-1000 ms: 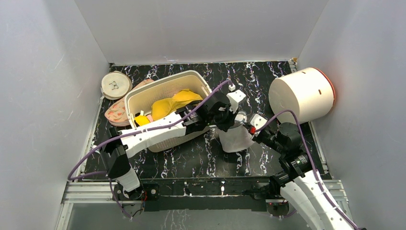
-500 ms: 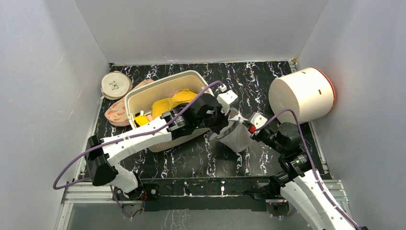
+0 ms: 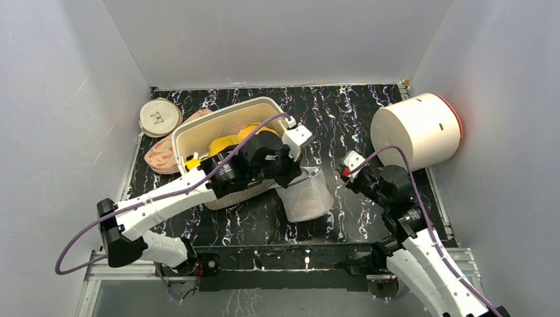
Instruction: Unzip the laundry bag and remove the bra
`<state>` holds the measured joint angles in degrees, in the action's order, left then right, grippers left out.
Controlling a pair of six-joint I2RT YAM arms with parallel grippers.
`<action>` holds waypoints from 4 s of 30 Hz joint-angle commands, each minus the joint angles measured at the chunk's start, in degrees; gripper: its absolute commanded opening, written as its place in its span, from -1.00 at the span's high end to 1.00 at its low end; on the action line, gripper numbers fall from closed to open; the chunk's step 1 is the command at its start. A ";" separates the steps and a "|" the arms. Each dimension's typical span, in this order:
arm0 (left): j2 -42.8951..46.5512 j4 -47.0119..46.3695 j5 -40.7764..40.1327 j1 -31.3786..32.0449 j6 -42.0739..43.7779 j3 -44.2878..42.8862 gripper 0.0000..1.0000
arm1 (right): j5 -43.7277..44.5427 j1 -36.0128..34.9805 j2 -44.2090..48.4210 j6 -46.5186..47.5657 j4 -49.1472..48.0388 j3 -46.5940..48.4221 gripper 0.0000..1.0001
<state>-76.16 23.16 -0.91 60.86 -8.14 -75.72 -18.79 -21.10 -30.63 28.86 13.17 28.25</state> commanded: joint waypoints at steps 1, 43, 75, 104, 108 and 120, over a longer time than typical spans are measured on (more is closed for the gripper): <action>-1.91 0.56 -2.05 -0.08 -3.72 -3.54 1.00 | 0.91 0.12 1.02 -0.16 -2.63 -0.51 0.41; -27.66 3.16 -22.71 -0.04 -20.64 -30.23 1.00 | -1.54 0.17 8.30 -62.02 -3.13 3.19 -0.93; -28.46 6.10 -23.53 -0.04 -23.95 -30.60 1.00 | 48.53 -33.20 -15.56 -75.14 -16.74 1.95 -0.01; 13.33 -43.80 7.54 0.01 17.63 25.88 -0.76 | 53.53 -33.18 -6.10 -99.96 -1.93 7.43 1.00; 12.26 -41.35 8.91 -0.04 26.42 27.34 -0.81 | 52.10 -33.21 -5.76 -100.81 -0.84 9.49 1.00; 0.63 -37.11 2.77 -0.35 33.89 19.50 -0.21 | 46.98 -33.16 -3.56 -100.49 5.81 12.20 1.00</action>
<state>-75.83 -11.79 3.49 60.86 22.65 -52.82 29.87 -54.26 -35.62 -70.72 17.28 37.71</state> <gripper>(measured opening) 0.722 0.020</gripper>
